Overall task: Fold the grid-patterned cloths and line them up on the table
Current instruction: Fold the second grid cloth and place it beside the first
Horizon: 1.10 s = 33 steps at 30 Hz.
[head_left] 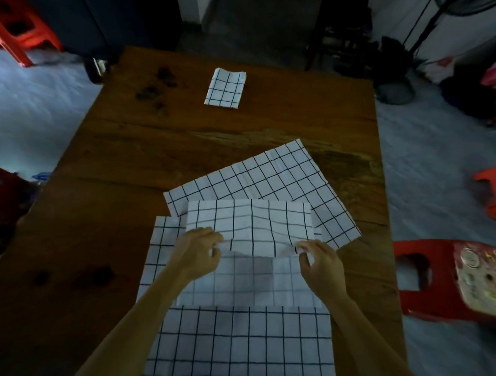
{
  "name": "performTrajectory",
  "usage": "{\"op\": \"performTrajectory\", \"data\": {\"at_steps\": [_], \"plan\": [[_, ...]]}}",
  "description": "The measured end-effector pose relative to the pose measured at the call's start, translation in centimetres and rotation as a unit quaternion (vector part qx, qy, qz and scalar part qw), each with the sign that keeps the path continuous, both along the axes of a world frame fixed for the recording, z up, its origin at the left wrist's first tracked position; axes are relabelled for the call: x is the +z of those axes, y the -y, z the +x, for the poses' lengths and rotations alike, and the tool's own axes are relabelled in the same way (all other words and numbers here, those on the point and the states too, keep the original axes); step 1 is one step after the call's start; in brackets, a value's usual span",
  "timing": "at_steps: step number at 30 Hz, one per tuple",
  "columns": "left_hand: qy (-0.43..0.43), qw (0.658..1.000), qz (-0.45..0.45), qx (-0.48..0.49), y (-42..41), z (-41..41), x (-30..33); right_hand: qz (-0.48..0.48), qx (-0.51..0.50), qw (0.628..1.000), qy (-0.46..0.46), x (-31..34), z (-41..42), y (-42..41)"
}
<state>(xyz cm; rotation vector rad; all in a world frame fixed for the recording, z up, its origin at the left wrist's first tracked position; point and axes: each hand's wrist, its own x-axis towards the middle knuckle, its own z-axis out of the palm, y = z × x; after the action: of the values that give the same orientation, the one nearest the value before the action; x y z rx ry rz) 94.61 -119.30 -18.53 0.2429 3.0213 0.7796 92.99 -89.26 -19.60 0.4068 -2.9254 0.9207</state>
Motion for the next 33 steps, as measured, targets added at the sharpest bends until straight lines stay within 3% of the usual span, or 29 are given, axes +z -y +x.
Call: {"op": "performTrajectory", "data": {"at_steps": [3,7,10,12,16,20,22,30,33], "plan": [[0.060,0.996,-0.053,-0.040,-0.7,2.4,0.4,0.028,0.018,0.999,0.011,-0.3,2.2,-0.3],[0.202,0.971,-0.123,-0.045,-1.1,4.2,0.3,0.109,0.023,0.983,0.147,-0.6,3.7,-0.9],[0.224,0.970,-0.098,-0.019,-1.3,4.4,0.0,0.142,0.032,0.959,0.244,-0.2,4.1,-1.1],[0.190,0.978,-0.089,0.019,-1.5,3.5,-0.1,0.127,0.023,0.953,0.274,0.3,3.9,-1.1],[0.066,0.992,-0.078,0.080,-3.4,0.5,-1.0,0.070,0.020,0.979,0.192,0.6,2.0,0.3],[0.167,0.975,-0.141,0.042,-6.3,-1.6,-3.4,0.027,0.030,0.994,0.098,0.4,-1.8,3.7],[0.164,0.973,-0.161,0.003,-6.6,-0.7,-5.0,0.023,0.025,0.996,0.079,0.1,-3.6,5.2],[0.133,0.970,-0.182,-0.095,-3.4,4.6,-7.7,0.047,0.054,0.994,0.088,-2.0,-5.2,7.2],[0.116,0.980,-0.138,-0.079,-2.7,4.8,-7.2,0.068,0.070,0.988,0.117,-2.4,-4.8,7.7]]}}
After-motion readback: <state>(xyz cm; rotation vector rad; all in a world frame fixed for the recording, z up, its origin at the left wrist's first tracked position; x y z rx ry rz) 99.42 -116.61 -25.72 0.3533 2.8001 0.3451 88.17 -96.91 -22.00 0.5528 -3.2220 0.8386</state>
